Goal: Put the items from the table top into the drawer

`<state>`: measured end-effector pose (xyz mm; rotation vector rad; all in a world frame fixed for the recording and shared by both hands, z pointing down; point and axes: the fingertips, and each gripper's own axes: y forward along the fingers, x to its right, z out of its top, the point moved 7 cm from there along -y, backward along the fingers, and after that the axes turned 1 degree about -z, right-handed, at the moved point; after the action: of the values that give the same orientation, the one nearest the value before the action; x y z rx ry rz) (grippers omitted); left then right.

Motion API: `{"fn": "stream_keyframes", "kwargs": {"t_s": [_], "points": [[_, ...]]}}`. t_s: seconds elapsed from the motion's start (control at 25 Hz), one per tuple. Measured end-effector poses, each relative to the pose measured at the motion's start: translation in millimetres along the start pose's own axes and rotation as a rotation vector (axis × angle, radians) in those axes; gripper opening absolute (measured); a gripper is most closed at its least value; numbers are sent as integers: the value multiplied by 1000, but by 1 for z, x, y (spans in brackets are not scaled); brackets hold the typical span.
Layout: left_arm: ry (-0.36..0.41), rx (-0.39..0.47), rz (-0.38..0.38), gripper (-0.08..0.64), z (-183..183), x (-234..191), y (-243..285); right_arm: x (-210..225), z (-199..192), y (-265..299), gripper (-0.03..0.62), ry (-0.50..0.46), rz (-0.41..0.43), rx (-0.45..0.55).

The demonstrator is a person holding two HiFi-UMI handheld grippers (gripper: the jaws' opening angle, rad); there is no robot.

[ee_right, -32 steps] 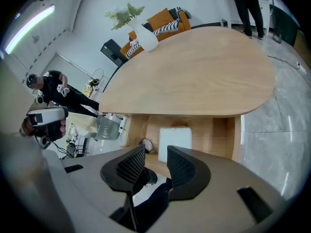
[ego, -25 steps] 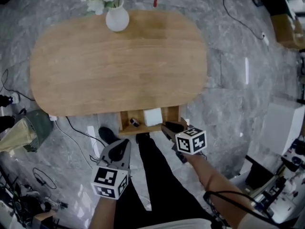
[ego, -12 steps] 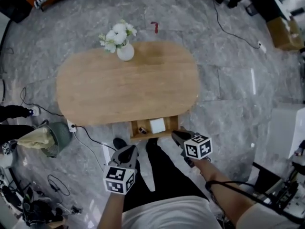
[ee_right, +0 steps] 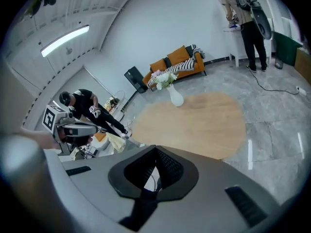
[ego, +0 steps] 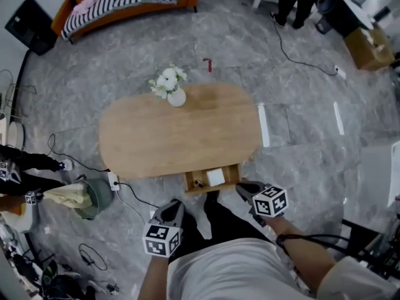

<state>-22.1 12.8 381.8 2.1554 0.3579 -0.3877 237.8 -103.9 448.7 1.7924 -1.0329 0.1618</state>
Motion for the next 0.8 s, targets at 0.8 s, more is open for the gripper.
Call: {"fn": "stream_keyframes", "kwargs": {"t_s": [0.8], "points": [[219,-1,-145,1,-13,-14,-122,-123,-29,-75,34,79,-142,295]]}}
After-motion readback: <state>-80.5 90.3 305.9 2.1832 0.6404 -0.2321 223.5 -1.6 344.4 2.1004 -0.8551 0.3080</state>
